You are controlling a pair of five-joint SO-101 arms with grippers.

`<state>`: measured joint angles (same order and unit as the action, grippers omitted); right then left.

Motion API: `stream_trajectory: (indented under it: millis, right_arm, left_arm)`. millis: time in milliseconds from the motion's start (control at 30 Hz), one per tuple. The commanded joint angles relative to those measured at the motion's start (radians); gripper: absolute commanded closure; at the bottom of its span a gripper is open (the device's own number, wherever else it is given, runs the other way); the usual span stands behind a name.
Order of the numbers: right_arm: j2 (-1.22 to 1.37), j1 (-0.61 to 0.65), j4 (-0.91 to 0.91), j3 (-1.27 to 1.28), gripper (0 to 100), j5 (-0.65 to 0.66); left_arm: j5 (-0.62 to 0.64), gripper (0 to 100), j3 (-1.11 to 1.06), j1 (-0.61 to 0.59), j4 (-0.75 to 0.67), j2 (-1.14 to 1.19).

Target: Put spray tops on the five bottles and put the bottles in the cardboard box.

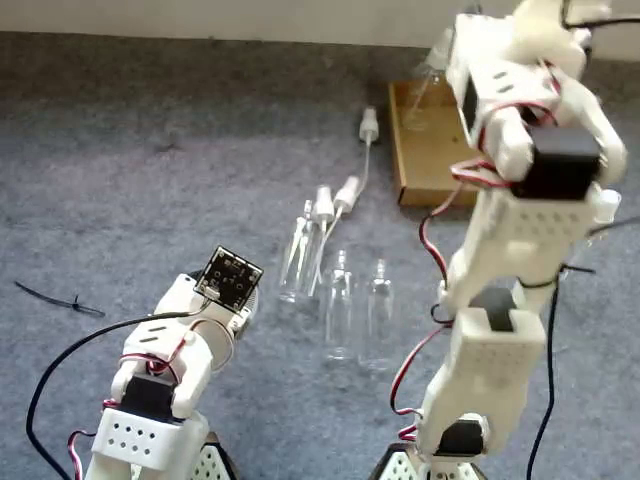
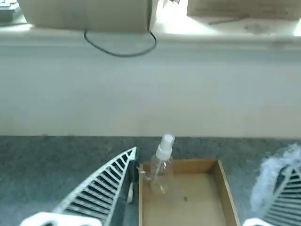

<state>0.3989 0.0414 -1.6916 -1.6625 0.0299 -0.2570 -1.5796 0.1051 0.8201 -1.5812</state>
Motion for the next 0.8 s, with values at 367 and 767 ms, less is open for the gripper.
stream_trajectory:
  millis: [367,767]
  right_arm:
    - [-0.414,-0.507,-0.076,0.346,59.8,0.014]
    - [-1.053,-0.390,0.232,1.564,59.8,0.219]
  left_arm:
    - [-0.006,82,0.007,-0.042,-0.020,-0.001]
    - [-0.006,82,0.007,-0.041,-0.020,-0.001]
